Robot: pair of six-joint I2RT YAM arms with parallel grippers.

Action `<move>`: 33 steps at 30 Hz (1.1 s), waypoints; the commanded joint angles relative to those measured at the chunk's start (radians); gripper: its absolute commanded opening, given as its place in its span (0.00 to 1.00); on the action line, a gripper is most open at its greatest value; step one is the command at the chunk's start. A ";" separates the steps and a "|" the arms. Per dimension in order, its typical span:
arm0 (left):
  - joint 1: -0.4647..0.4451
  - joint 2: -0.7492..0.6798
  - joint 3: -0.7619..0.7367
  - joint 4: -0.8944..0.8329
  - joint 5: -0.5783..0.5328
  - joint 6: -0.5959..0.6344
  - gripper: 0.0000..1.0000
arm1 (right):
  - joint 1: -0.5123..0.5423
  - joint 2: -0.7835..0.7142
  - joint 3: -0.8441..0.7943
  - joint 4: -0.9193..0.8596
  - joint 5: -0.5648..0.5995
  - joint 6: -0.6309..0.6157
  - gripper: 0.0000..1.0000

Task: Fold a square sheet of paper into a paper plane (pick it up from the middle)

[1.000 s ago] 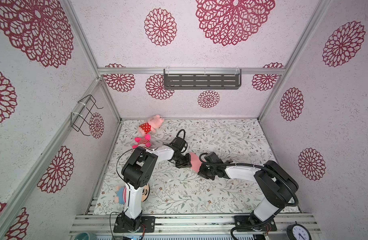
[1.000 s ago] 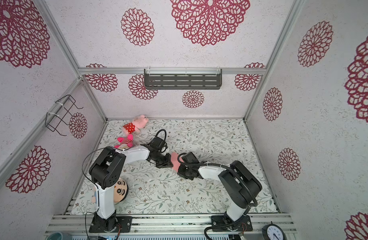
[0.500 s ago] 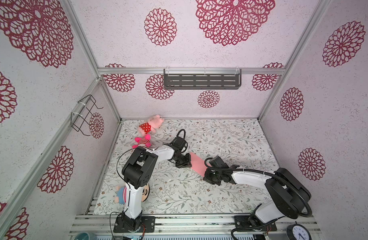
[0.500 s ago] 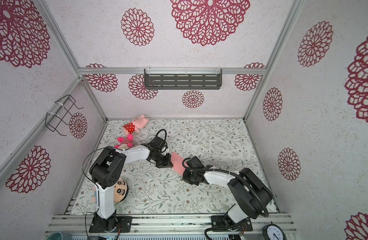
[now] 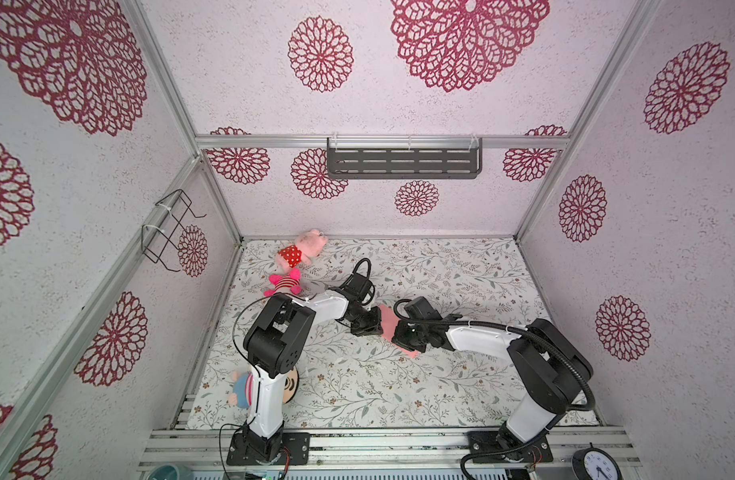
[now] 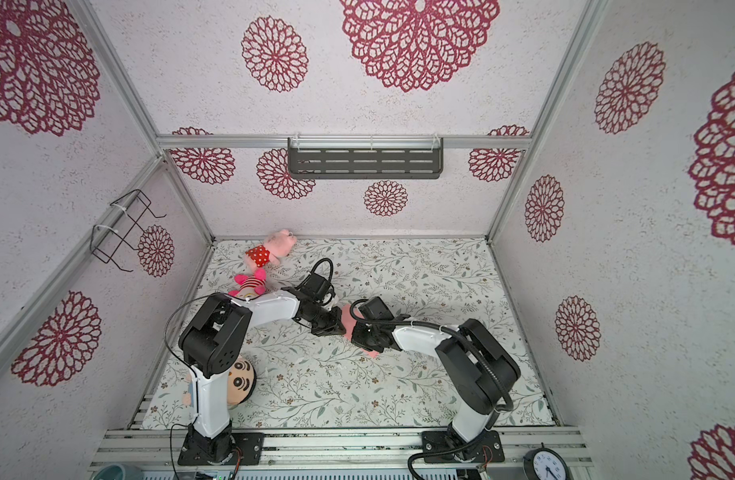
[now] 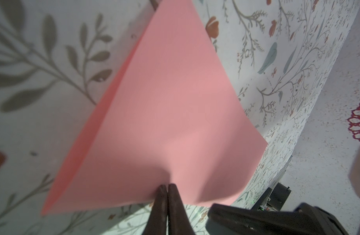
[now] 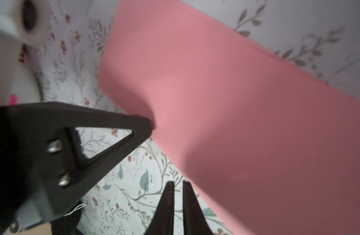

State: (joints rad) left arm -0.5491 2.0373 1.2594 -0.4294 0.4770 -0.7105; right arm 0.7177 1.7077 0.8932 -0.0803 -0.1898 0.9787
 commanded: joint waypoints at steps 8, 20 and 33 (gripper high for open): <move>-0.005 0.038 -0.012 -0.073 -0.077 0.017 0.07 | -0.003 -0.049 -0.064 -0.129 0.068 0.016 0.14; -0.005 0.039 -0.002 -0.081 -0.078 0.023 0.07 | -0.003 -0.193 -0.200 -0.242 0.094 0.030 0.14; -0.006 0.034 0.034 -0.095 -0.047 0.046 0.08 | -0.005 -0.186 -0.060 -0.015 0.011 -0.079 0.16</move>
State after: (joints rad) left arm -0.5518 2.0430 1.2854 -0.4683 0.4614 -0.6861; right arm 0.7177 1.4719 0.7830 -0.1192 -0.1711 0.9363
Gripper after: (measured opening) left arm 0.081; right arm 0.160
